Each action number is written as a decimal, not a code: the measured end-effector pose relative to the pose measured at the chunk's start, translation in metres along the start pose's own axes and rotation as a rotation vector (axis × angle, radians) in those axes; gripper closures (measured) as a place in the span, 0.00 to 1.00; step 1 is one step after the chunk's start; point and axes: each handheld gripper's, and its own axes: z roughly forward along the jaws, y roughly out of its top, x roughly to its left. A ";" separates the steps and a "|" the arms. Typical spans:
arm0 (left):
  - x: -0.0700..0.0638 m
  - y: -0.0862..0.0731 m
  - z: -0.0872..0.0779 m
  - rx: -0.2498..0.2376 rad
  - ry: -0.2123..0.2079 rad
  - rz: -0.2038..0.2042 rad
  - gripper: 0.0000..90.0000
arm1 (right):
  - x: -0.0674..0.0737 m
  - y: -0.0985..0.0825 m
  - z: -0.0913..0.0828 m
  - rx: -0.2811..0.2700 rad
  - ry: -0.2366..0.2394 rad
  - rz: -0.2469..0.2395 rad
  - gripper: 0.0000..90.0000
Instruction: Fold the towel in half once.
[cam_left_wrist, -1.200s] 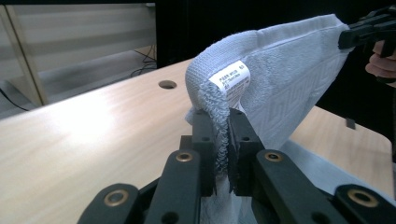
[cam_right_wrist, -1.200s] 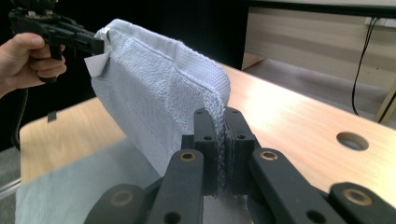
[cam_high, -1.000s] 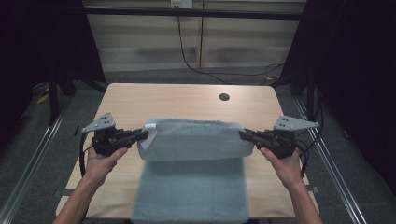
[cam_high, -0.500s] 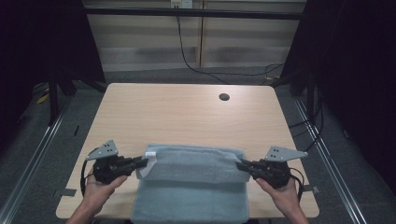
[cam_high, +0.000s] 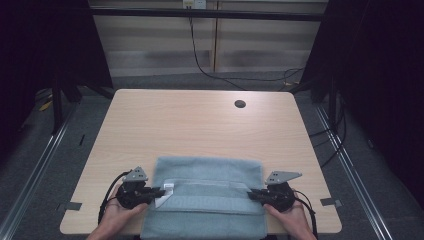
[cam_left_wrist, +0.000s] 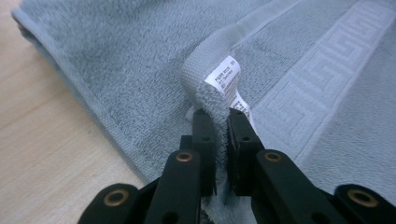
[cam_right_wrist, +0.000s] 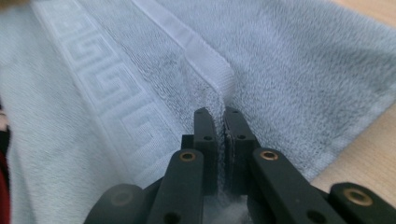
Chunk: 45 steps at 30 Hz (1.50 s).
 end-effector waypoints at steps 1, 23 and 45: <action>0.003 0.000 0.001 -0.002 -0.009 -0.012 0.93 | -0.001 0.000 0.002 0.004 -0.001 0.002 0.96; 0.077 0.060 0.045 -0.059 0.120 -0.075 0.93 | -0.082 0.069 0.059 0.009 -0.148 0.048 0.96; 0.132 0.100 0.069 -0.076 0.192 -0.129 0.92 | -0.132 0.109 0.097 -0.056 -0.212 0.155 0.96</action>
